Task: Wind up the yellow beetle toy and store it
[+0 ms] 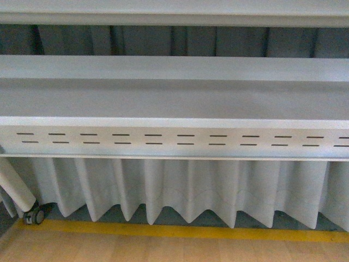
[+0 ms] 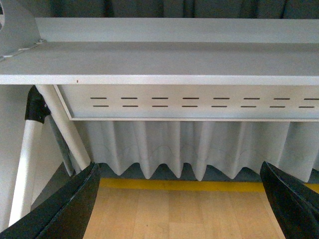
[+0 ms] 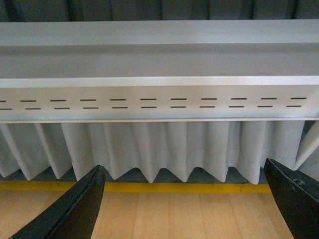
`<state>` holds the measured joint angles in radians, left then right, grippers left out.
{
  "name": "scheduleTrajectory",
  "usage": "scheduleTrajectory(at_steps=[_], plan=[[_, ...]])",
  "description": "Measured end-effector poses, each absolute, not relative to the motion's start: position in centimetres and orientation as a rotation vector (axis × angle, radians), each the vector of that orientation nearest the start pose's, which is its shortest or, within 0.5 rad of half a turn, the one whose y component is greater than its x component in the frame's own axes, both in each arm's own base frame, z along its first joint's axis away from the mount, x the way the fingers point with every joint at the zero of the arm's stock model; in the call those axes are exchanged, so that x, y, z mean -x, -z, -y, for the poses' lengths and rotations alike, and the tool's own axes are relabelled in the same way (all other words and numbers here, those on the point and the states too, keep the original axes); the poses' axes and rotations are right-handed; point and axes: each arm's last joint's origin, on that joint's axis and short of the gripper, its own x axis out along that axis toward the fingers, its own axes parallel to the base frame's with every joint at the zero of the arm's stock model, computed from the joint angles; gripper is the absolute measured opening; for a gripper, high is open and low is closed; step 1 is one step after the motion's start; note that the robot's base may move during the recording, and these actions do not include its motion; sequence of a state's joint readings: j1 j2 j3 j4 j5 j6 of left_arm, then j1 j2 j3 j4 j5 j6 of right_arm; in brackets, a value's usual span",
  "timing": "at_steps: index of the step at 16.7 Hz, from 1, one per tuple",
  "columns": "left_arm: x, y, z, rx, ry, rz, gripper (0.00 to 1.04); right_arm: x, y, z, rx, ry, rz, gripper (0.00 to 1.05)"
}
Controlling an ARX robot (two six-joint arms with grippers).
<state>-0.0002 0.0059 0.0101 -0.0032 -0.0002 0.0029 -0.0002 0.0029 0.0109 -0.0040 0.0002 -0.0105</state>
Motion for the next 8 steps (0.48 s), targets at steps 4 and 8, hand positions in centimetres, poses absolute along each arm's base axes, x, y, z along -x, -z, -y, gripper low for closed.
scheduleTrajectory(at_steps=[4,8], plan=[[-9.75,-16.62,0.00,-0.003,0.000,0.001,0.98,-9.72,-16.66,0.00,0.010,0.000,0.004,0.98],[-9.75,-16.62,0.00,-0.003,0.000,0.001,0.98,-9.72,-16.66,0.00,0.010,0.000,0.004,0.98]])
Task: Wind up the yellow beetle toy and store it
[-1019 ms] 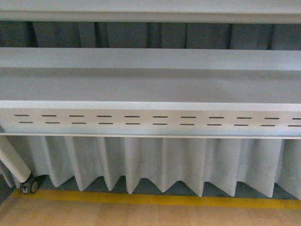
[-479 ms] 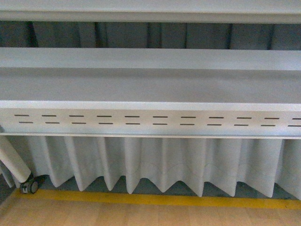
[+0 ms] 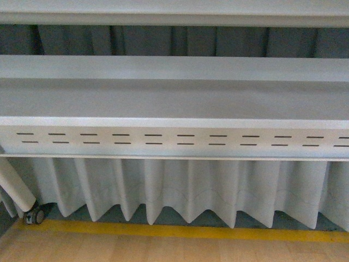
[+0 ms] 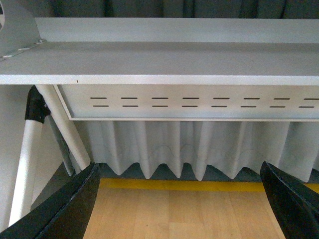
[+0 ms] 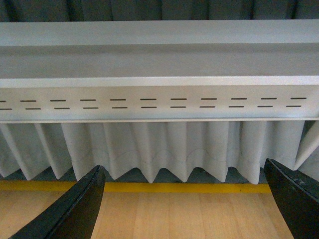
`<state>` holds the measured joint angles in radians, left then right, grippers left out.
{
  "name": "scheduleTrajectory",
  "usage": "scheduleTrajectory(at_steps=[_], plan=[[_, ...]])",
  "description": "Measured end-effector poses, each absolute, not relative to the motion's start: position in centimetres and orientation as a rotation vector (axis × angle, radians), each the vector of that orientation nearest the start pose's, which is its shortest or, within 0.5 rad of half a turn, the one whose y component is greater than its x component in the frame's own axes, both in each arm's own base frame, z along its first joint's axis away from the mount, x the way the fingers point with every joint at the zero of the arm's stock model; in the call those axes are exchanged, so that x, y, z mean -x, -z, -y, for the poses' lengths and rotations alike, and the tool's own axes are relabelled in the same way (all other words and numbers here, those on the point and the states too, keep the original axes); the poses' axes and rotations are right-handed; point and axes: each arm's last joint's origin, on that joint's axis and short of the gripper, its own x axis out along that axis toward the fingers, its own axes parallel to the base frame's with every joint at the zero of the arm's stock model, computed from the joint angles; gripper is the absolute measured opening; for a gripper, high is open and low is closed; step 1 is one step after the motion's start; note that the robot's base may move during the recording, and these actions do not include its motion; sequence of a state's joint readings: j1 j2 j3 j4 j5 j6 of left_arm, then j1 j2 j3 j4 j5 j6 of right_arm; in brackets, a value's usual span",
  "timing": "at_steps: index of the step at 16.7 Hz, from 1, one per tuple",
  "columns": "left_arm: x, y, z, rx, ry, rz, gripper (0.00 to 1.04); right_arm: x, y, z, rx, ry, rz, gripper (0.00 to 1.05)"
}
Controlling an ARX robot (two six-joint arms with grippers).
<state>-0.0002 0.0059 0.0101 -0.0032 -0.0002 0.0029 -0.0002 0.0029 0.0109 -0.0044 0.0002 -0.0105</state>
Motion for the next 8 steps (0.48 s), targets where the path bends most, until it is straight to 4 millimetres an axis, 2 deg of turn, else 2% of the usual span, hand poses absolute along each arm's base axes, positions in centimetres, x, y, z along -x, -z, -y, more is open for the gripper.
scheduleTrajectory(at_steps=[8], plan=[[-9.75,-16.58,0.00,-0.003,0.000,-0.003,0.98,-9.72,-16.63,0.00,0.010,0.001,0.001,0.98]])
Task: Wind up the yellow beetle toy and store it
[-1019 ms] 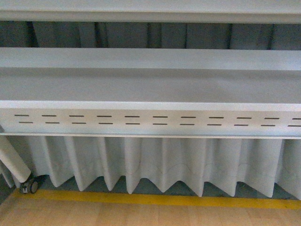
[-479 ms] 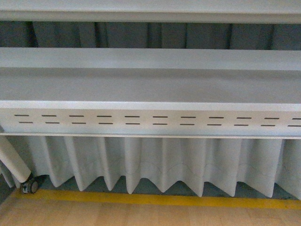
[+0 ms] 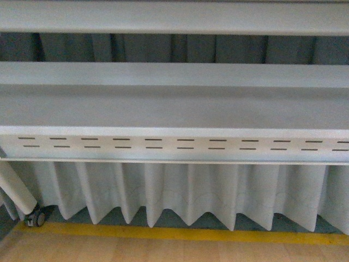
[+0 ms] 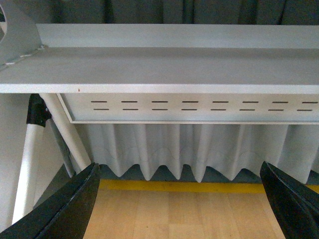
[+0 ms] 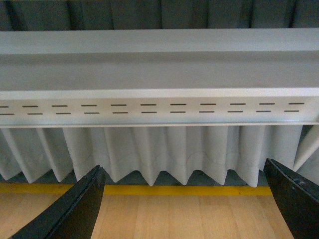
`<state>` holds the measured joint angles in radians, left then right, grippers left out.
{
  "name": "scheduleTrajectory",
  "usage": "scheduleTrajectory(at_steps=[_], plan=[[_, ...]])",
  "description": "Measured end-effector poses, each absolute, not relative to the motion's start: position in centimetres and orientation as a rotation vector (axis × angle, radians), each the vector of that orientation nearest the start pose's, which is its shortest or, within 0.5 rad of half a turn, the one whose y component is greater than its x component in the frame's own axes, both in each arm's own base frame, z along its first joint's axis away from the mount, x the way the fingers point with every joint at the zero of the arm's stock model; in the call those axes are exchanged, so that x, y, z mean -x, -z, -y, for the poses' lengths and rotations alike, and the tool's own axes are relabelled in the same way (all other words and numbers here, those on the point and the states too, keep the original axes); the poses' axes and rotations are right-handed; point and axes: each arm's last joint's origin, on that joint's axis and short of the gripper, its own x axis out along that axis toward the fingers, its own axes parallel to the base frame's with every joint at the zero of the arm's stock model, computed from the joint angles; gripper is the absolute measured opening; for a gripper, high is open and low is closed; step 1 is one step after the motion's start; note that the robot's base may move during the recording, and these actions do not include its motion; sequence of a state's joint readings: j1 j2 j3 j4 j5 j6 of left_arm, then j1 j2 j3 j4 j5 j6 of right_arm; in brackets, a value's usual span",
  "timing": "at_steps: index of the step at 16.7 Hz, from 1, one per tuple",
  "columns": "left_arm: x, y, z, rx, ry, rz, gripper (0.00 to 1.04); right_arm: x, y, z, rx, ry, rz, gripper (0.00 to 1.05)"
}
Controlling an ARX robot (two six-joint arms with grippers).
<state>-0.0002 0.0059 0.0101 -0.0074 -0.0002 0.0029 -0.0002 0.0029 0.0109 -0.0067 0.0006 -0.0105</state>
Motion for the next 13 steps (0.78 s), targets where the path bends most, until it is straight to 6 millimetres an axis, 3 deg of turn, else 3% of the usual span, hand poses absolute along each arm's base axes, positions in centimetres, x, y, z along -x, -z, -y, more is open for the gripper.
scheduleTrajectory(at_steps=[13], plan=[[-9.75,-16.61,0.00,-0.002,-0.001,0.000,0.98,-9.72,-16.66,0.00,0.010,0.001,0.004,0.98]])
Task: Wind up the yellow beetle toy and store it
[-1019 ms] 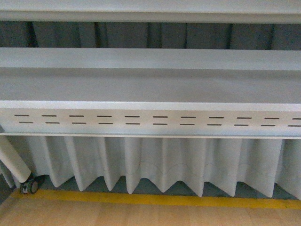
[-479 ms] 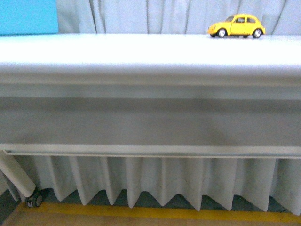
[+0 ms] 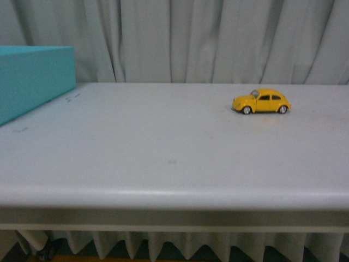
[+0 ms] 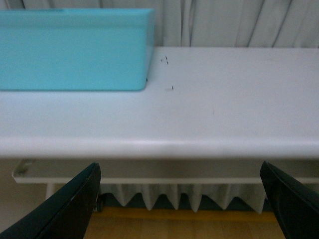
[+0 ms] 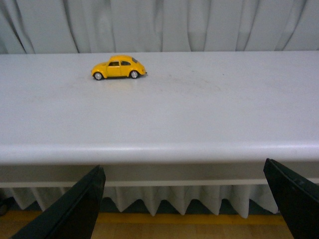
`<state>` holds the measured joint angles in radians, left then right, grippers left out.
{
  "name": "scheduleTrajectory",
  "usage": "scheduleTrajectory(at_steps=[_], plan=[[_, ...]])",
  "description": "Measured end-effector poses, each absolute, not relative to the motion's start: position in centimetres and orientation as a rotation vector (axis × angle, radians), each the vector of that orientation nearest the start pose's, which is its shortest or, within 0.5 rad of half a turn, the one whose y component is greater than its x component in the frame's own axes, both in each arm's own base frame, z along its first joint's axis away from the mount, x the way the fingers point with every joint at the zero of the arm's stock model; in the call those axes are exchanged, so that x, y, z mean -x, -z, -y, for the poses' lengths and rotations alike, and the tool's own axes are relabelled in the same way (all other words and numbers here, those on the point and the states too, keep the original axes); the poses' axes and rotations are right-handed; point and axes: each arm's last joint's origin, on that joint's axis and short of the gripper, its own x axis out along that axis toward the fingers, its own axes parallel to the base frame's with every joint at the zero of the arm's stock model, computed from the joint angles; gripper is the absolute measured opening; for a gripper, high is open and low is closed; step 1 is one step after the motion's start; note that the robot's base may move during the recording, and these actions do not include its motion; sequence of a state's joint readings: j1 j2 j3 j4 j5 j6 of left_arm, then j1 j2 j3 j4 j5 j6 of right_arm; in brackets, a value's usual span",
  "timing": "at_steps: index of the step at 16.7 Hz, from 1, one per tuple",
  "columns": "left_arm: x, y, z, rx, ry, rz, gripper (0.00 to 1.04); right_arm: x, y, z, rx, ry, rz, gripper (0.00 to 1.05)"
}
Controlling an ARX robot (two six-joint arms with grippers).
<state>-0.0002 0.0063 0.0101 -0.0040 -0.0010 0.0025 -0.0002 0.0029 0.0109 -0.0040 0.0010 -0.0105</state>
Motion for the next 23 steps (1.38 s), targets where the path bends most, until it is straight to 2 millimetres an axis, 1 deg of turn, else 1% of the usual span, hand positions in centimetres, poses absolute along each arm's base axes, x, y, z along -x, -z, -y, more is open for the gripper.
scheduleTrajectory(at_steps=[23], plan=[[-9.75,-16.64,0.00,-0.001,0.000,0.003,0.98,-9.73,-16.66,0.00,0.008,0.000,0.004,0.98]])
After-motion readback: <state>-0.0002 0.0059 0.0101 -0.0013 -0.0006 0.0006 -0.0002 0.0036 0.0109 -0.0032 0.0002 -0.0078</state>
